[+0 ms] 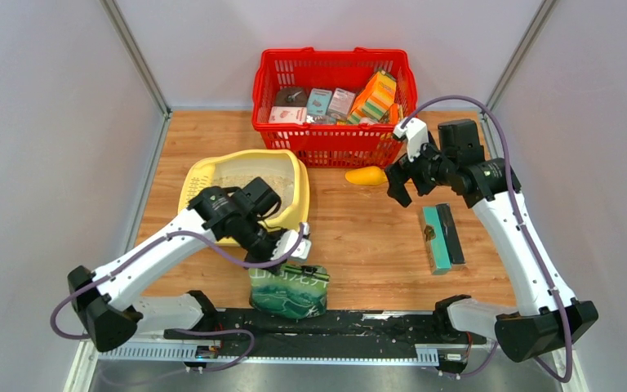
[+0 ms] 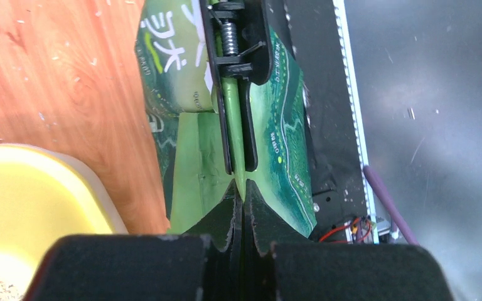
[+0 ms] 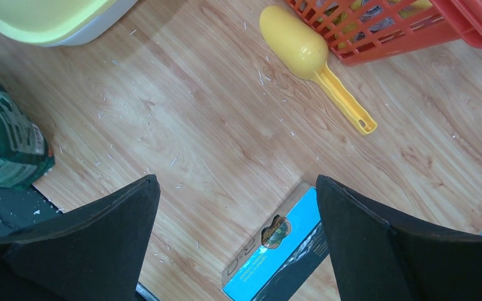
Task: Fill the litter box with clean litter
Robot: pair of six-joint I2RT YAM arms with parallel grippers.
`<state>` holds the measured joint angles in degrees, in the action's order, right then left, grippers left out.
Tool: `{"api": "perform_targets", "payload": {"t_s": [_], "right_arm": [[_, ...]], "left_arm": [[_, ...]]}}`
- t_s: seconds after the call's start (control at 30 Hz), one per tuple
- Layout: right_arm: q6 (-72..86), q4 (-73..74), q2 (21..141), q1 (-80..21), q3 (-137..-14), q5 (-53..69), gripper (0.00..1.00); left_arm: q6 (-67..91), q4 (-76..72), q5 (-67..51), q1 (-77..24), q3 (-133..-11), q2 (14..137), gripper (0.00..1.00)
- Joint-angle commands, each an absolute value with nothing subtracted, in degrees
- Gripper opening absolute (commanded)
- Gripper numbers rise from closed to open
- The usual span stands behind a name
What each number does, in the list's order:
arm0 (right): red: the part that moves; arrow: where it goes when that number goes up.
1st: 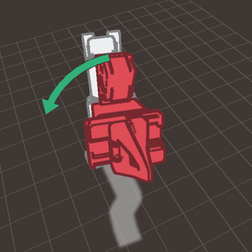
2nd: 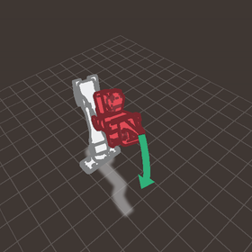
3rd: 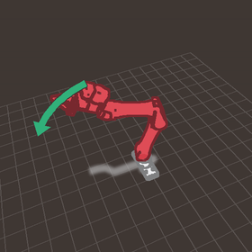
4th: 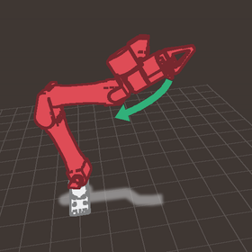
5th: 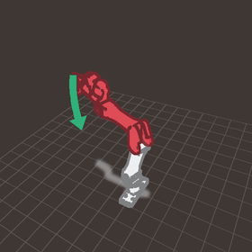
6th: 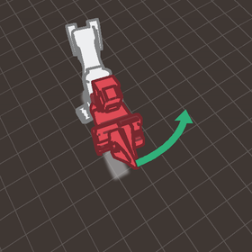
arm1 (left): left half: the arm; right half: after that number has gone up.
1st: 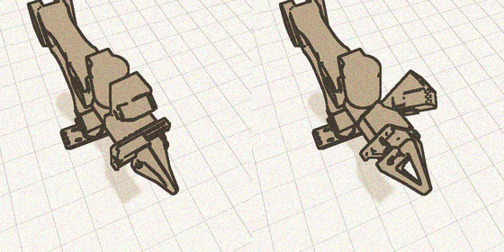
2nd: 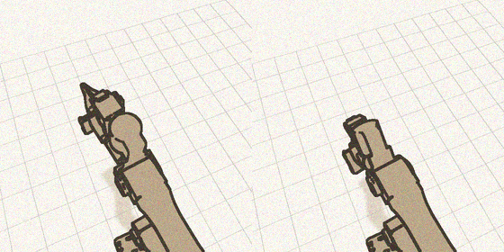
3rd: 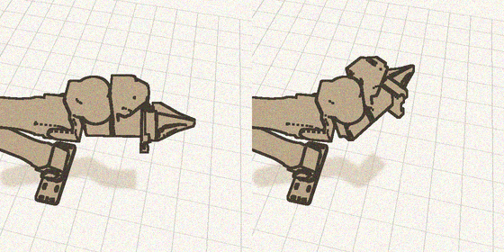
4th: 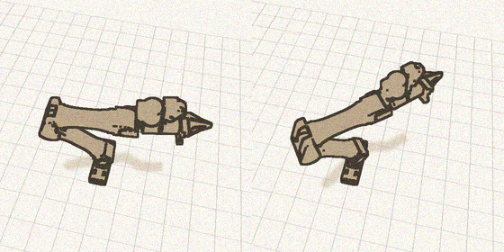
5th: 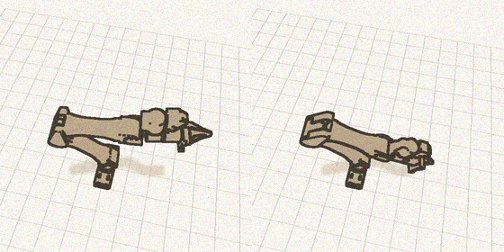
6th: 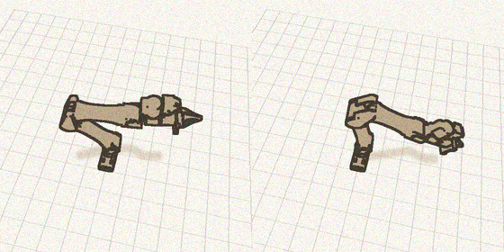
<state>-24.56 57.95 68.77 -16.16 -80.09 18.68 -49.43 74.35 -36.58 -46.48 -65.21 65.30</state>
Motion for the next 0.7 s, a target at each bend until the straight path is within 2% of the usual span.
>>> {"api": "perform_targets", "payload": {"t_s": [0.0, 0.13, 0.43, 0.67], "right_arm": [[-20.75, 53.88, 68.11, -15.3, -81.12, 16.18, 1.0], [-19.51, 51.77, 68.55, -12.93, -82.61, 12.84, 1.0], [-18.46, 51.07, 68.64, -7.3, -85.08, 10.64, 1.0], [-20.56, 52.55, 67.41, -6.42, -84.11, 12.65, 1.0]], "left_arm": [[-42.99, 60.49, -45.09, -47.55, -74.96, 70.3, 0.0], [-36.4, 54.94, -45.53, -48.16, -82.6, 75.75, 0.0], [-28.31, 44.57, -46.41, -48.6, -90.51, 84.8, 0.0], [-36.11, 48.16, -43.68, -48.43, -100.36, 92.97, 0.0]]}}
